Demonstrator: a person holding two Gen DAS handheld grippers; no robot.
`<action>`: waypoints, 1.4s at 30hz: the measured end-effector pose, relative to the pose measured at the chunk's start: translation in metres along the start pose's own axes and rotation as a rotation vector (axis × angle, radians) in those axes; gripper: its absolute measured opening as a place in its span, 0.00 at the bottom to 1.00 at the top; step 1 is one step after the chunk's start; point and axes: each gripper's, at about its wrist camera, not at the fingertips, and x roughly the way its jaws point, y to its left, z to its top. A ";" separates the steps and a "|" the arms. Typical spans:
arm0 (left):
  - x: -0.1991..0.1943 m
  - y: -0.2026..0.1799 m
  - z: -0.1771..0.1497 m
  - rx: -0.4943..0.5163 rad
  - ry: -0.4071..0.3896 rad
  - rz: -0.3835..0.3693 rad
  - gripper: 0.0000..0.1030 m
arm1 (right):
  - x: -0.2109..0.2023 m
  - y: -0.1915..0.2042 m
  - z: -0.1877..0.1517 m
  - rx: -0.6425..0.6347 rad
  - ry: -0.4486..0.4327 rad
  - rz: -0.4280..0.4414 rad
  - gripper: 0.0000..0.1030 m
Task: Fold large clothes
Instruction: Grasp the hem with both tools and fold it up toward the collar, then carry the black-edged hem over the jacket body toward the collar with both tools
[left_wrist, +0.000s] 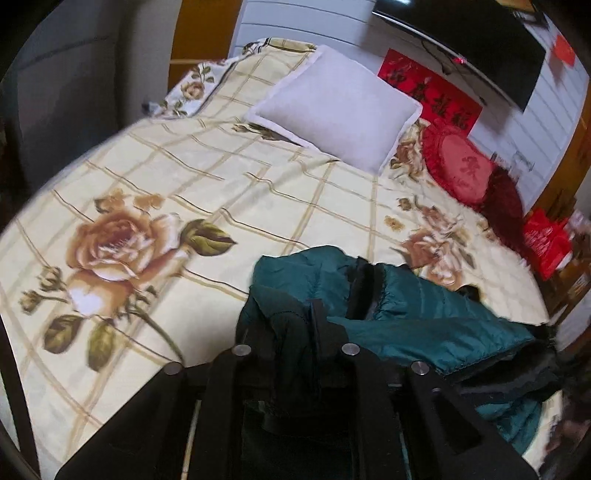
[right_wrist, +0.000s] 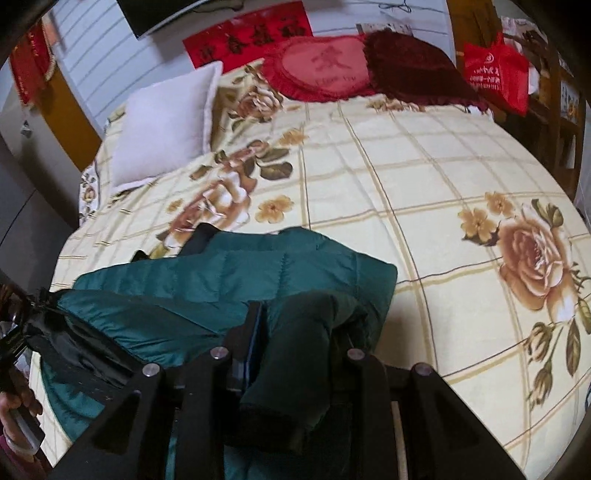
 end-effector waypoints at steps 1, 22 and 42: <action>0.001 0.004 0.002 -0.022 0.012 -0.029 0.01 | 0.005 -0.001 0.001 0.012 0.006 -0.001 0.25; -0.044 -0.035 -0.005 0.094 -0.084 -0.038 0.45 | -0.022 0.013 0.015 0.047 -0.045 0.084 0.70; 0.033 -0.041 -0.003 0.108 0.024 0.115 0.45 | 0.038 0.117 0.003 -0.315 -0.021 -0.052 0.76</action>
